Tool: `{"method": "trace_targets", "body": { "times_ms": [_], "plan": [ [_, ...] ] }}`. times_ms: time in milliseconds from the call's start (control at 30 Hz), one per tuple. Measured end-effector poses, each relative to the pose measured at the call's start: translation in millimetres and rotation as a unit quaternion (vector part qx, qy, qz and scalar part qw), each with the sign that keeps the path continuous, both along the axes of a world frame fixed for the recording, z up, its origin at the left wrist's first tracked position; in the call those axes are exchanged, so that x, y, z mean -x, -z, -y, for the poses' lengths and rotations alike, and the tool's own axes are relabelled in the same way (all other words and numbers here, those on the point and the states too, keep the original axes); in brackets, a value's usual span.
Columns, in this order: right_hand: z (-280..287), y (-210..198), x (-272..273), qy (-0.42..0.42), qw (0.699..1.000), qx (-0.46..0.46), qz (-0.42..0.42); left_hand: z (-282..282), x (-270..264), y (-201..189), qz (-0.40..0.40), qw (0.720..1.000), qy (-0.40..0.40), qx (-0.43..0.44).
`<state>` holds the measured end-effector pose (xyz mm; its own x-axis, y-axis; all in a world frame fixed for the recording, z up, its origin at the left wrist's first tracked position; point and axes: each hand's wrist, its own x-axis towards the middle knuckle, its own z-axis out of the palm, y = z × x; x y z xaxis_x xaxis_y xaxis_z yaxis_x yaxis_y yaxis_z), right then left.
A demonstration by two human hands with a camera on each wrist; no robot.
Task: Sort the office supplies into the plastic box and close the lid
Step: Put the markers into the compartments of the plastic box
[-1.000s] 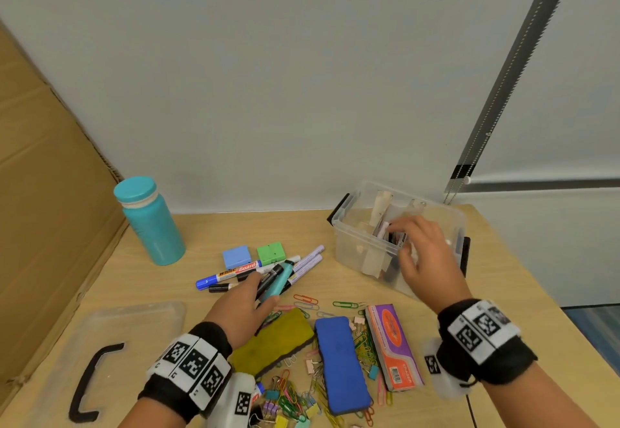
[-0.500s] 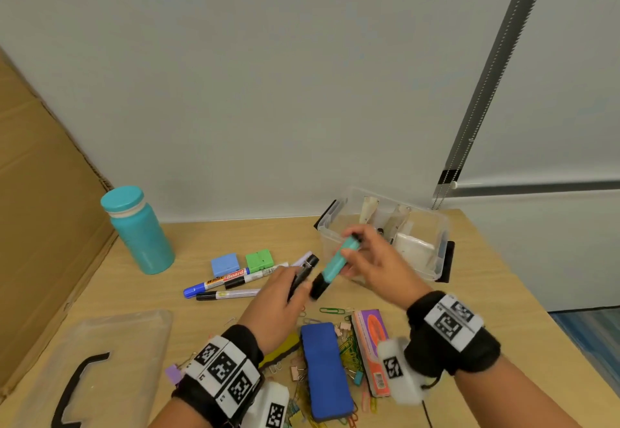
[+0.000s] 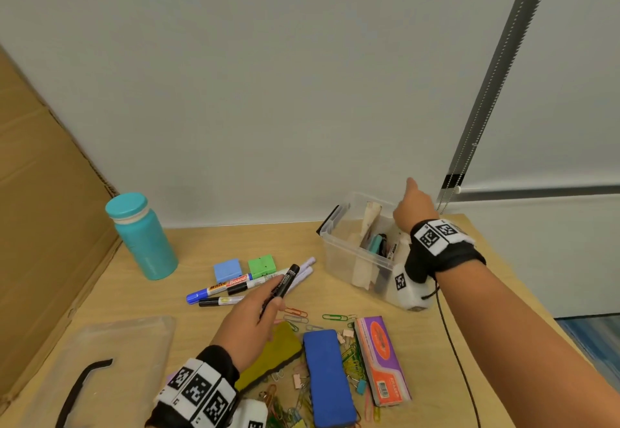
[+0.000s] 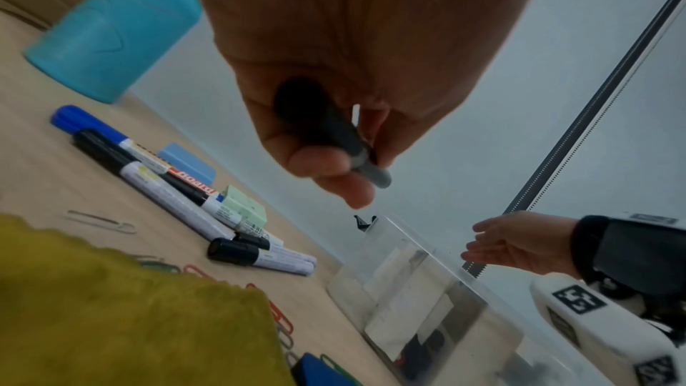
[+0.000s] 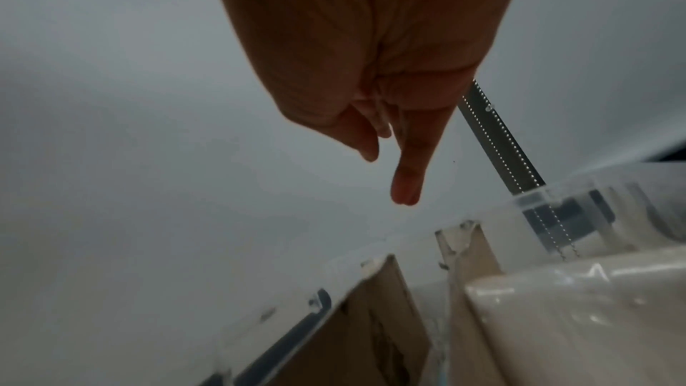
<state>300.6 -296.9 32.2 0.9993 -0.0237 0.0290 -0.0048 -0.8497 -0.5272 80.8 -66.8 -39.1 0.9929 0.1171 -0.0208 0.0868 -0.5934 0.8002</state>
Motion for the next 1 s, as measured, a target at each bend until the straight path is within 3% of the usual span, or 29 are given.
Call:
{"method": "trace_targets", "body": {
  "times_ms": [133,233,333,533,600,700,767,867,933,1000],
  "plan": [
    [27.7,11.0,20.5,-0.033,0.998,0.006,0.052,-4.4,3.4,6.4,-0.005,1.0,-0.012,-0.009],
    [50.8,38.6,49.7,-0.021,0.993,0.072,0.087,2.4,1.3,12.4,-0.015,1.0,-0.01,-0.019],
    [61.8,66.9,68.4,0.0,0.994,0.093,0.054,21.5,-8.4,9.7,-0.013,0.999,0.019,-0.043],
    [60.0,92.5,71.9,-0.006,0.998,0.032,0.046,88.1,-61.3,-19.6,0.093,0.985,0.056,-0.137],
    [59.2,93.8,71.9,0.001,0.998,0.025,0.053,111.2,-89.7,-25.6,0.096,0.97,0.07,-0.214],
    [57.4,94.4,72.8,0.005,0.998,0.026,0.063,136.6,-129.6,-29.0,0.051,0.922,0.126,-0.364],
    [56.5,94.6,73.0,0.005,0.997,0.023,0.075,148.3,-154.6,-30.8,0.006,0.899,0.158,-0.409],
    [55.9,97.7,73.8,0.01,0.996,0.018,0.086,162.5,-184.8,-34.9,-0.088,0.905,0.173,-0.378],
    [56.5,99.5,74.0,0.009,0.996,0.016,0.086,169.9,-195.1,-35.8,-0.155,0.893,0.185,-0.379],
    [57.2,100.0,73.7,0.005,0.996,0.012,0.085,172.2,-201.0,-34.7,-0.171,0.897,0.175,-0.368]
  ]
}}
